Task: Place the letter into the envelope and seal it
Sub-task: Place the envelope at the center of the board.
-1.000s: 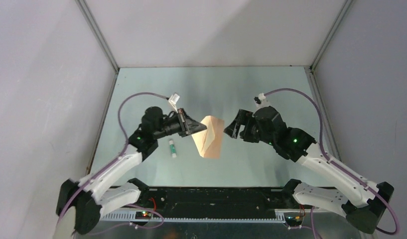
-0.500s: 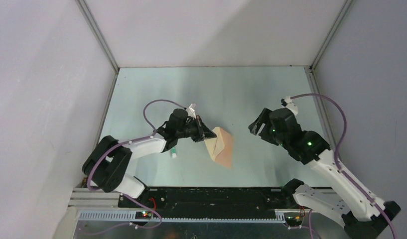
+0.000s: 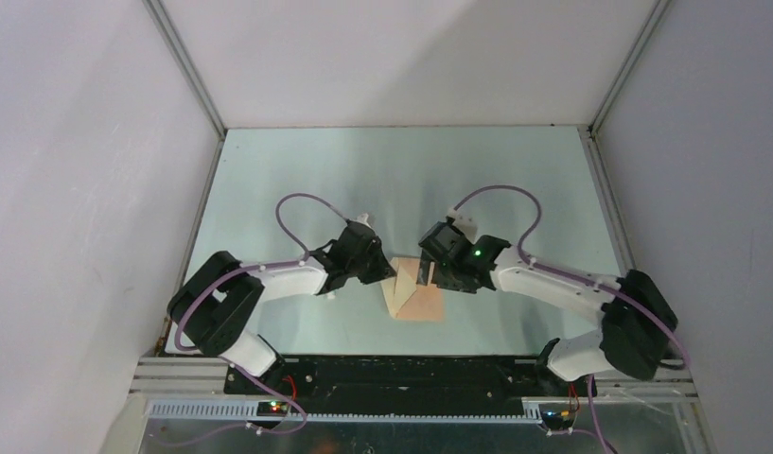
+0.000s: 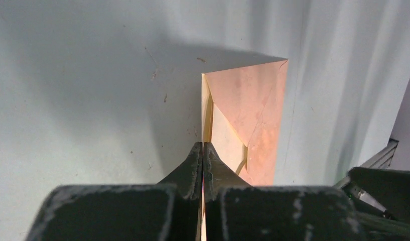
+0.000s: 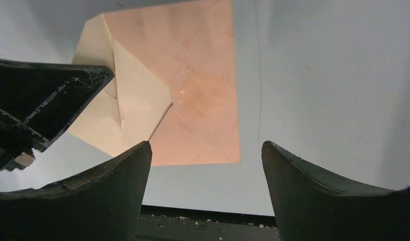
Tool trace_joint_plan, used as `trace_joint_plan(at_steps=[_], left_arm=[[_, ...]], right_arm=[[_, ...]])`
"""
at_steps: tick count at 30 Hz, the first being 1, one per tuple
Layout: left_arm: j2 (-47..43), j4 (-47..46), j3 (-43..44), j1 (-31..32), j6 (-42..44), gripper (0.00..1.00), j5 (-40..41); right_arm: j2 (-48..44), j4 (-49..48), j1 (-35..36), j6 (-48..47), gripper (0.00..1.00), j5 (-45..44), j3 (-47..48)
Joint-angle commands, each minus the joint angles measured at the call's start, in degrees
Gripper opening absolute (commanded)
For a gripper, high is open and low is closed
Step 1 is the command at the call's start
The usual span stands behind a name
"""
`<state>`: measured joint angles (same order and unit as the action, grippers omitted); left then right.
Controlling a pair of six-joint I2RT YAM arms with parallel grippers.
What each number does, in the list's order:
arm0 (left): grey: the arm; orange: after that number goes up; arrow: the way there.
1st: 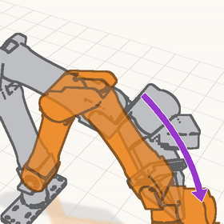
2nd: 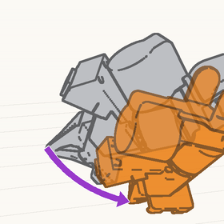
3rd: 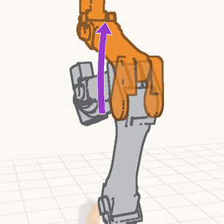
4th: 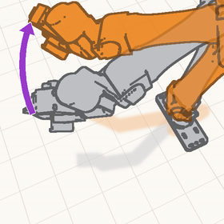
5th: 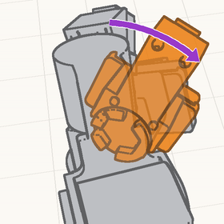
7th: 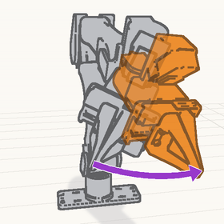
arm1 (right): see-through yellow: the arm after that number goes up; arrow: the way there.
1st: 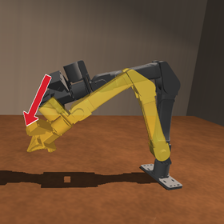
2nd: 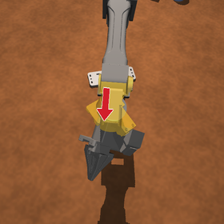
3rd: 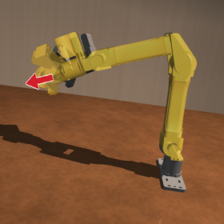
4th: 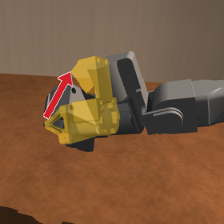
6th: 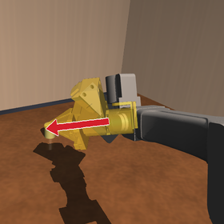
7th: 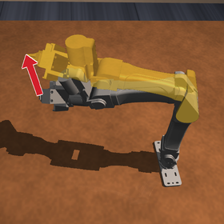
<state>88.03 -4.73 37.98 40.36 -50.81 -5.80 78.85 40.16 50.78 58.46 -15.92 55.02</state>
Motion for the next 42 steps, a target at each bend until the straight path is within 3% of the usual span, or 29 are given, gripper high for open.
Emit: trace_joint_plan(at_steps=[1,12,19,35,42], left_arm=[[0.2,-5.1,-2.8,2.0,-5.2,0.00,8.3],[2.5,-6.7,-2.3,2.3,-5.2,0.00,3.9],[1.3,-10.3,-4.1,1.9,-6.9,0.00,-0.4],[-3.4,-21.4,-10.0,0.1,-13.3,0.00,-8.9],[-3.5,-21.4,-9.7,0.1,-13.6,0.00,-9.7]], right_arm=[[5.3,-4.9,2.3,0.5,0.83,0.5,1.9],[12.1,-10.6,4.0,-0.5,0.81,2.4,3.2],[15.5,-14.2,7.0,-2.1,0.92,-0.7,3.5],[13.1,-10.7,8.3,-3.4,0.93,-5.8,1.9],[13.6,-7.7,8.4,-1.0,0.93,-9.3,2.3]])
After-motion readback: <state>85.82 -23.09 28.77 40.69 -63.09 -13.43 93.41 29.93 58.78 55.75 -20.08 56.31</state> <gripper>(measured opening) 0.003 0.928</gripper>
